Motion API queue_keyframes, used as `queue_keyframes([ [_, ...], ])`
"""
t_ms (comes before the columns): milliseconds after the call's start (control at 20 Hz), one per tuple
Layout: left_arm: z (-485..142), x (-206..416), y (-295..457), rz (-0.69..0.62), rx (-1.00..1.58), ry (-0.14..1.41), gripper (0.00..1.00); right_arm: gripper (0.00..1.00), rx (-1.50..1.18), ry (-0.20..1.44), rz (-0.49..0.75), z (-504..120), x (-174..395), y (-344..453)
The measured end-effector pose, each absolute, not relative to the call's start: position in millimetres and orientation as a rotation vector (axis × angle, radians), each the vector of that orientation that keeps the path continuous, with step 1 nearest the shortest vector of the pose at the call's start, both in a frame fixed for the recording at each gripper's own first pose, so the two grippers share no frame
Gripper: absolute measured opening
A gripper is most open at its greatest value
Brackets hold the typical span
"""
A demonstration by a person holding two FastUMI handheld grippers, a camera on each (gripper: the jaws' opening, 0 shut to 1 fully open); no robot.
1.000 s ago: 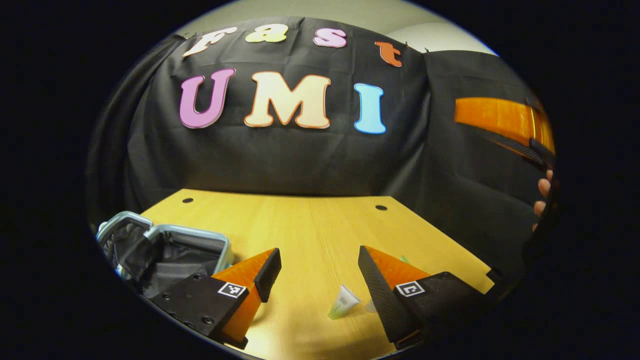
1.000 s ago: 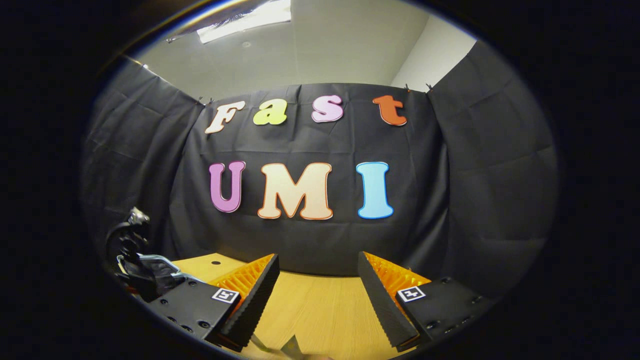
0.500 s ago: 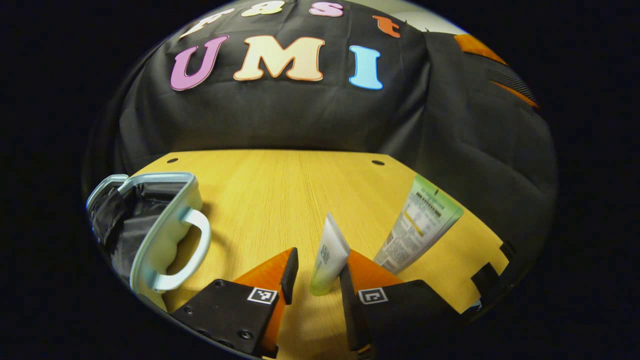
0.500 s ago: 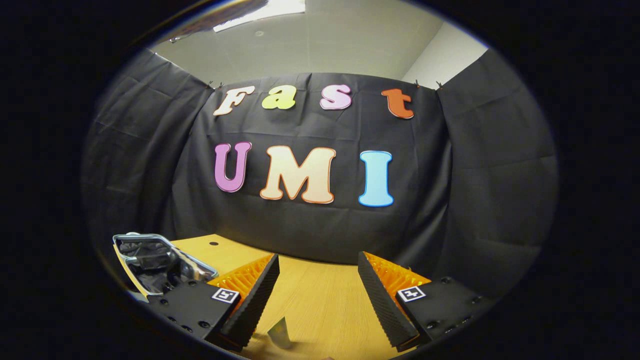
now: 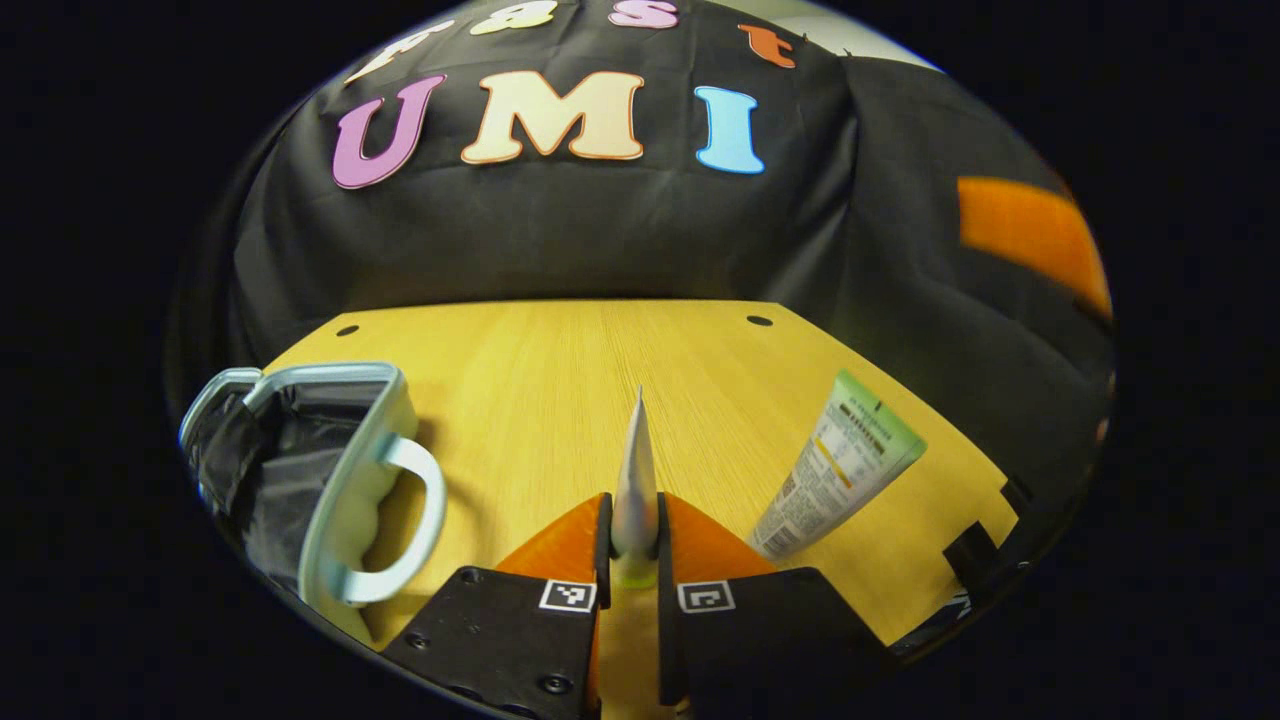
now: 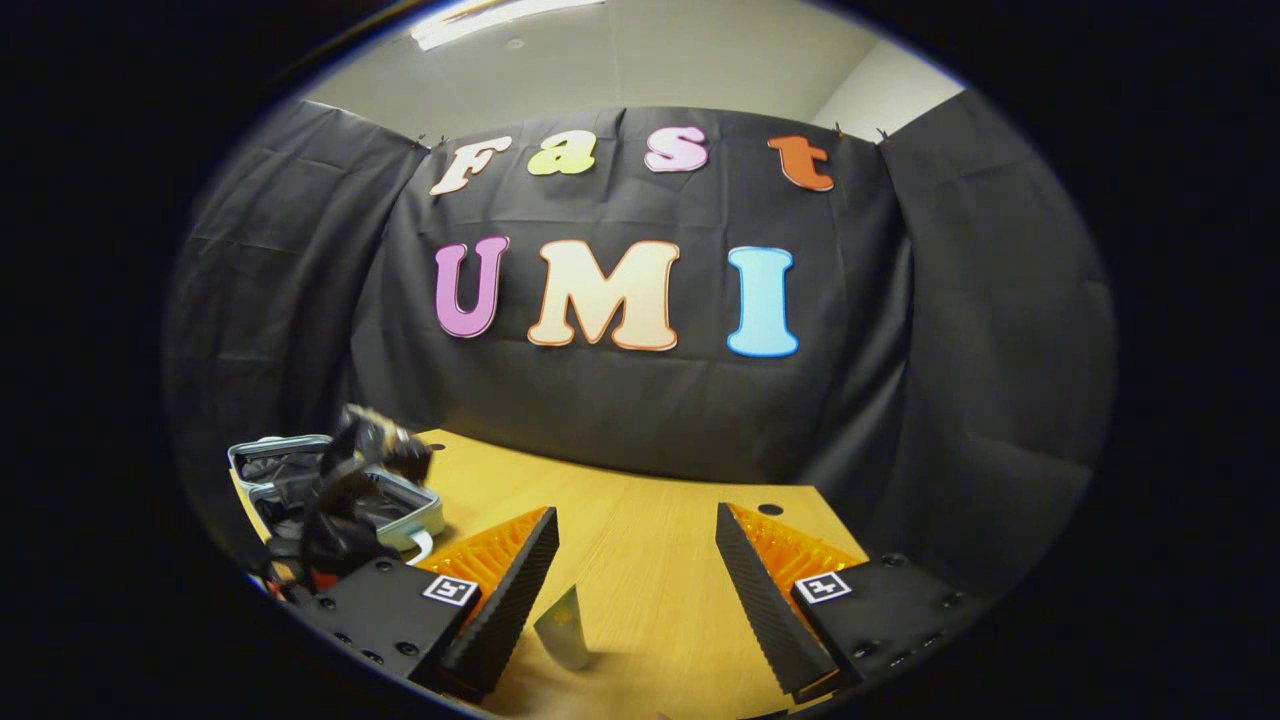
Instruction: First open the suitcase, pack the skin care products into it, and then close the suitcase.
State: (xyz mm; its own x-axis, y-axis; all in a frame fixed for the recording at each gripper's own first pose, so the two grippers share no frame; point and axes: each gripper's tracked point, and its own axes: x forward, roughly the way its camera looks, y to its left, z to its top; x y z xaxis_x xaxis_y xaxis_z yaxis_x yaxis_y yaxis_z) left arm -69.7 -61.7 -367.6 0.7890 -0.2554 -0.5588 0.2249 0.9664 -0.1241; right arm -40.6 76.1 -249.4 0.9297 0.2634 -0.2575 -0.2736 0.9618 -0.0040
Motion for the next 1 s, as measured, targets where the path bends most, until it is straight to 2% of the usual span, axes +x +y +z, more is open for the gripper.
queue_keyframes([
  [350,-298.6,-69.9,-14.1,-0.171,-0.052,0.577,0.15,1.0,-0.009,0.457,0.303,-347.3,-58.3,102.5],
  [600,-276.2,-77.2,27.6,-0.077,-0.027,0.565,0.15,0.99,-0.028,0.622,0.284,-424.3,-70.5,106.2],
  [750,-277.7,-86.3,52.1,-0.032,0.003,0.585,0.15,0.59,-0.036,0.646,0.295,-439.3,-73.9,111.4],
  [800,-280.9,-91.1,60.0,-0.016,0.009,0.599,0.15,0.49,-0.03,0.638,0.309,-433.9,-71.7,112.1],
  [850,-282.8,-96.7,67.5,0.001,0.008,0.615,0.15,0.43,0.004,0.673,0.336,-439.4,-69.4,117.4],
  [1000,-288.5,-103.9,92.2,0.045,0.002,0.653,0.15,0.32,0.031,0.722,0.373,-438.9,-63.1,119.3],
])
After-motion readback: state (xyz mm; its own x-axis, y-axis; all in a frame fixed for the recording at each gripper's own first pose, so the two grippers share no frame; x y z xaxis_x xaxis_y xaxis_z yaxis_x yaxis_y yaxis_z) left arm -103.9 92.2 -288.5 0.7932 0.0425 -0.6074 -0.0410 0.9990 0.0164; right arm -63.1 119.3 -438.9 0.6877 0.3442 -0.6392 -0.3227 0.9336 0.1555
